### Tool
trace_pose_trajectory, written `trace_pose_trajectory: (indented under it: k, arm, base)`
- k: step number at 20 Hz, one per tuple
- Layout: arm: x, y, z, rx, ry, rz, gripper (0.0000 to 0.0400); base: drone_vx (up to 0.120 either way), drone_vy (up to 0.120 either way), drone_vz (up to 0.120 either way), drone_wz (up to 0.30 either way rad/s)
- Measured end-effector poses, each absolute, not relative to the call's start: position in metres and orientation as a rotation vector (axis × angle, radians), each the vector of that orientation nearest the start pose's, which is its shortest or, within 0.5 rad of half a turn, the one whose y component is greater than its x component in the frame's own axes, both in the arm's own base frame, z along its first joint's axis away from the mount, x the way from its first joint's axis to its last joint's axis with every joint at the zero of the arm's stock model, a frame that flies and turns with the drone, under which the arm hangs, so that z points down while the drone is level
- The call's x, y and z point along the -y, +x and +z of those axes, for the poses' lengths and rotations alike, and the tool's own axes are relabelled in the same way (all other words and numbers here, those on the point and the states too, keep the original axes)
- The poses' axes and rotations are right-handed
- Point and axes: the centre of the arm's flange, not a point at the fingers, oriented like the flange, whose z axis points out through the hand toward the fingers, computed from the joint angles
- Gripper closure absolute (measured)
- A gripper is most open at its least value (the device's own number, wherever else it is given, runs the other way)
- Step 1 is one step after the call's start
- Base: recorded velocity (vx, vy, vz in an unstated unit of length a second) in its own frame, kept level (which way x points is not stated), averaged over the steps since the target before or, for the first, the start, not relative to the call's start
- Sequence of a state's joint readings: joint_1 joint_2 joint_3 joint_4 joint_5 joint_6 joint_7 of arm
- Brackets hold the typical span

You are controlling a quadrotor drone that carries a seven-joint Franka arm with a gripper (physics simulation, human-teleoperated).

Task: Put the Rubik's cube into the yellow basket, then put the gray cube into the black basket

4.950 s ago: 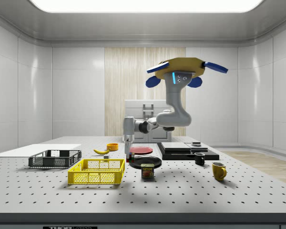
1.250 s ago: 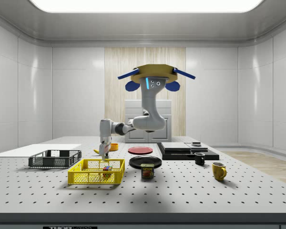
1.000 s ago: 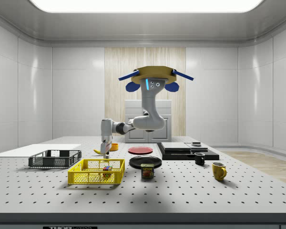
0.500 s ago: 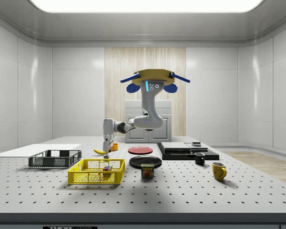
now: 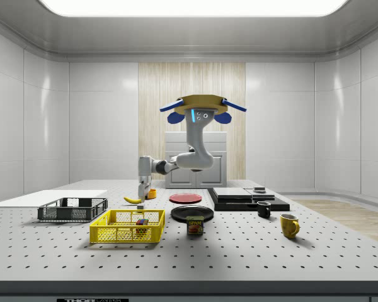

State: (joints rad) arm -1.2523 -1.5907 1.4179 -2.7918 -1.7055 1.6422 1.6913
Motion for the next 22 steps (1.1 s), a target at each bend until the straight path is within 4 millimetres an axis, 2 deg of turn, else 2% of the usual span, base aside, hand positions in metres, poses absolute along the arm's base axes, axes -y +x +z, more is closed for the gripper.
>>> trace_pose_trajectory:
  k: [10,22]
  arm:
    - [-0.006,0.3327,0.4847,0.002,0.001,0.786,0.0]
    - [-0.006,0.3327,0.4847,0.002,0.001,0.786,0.0]
  base:
    - [0.104,-0.12,0.0,0.0]
    - [0.02,-0.12,0.0,0.0]
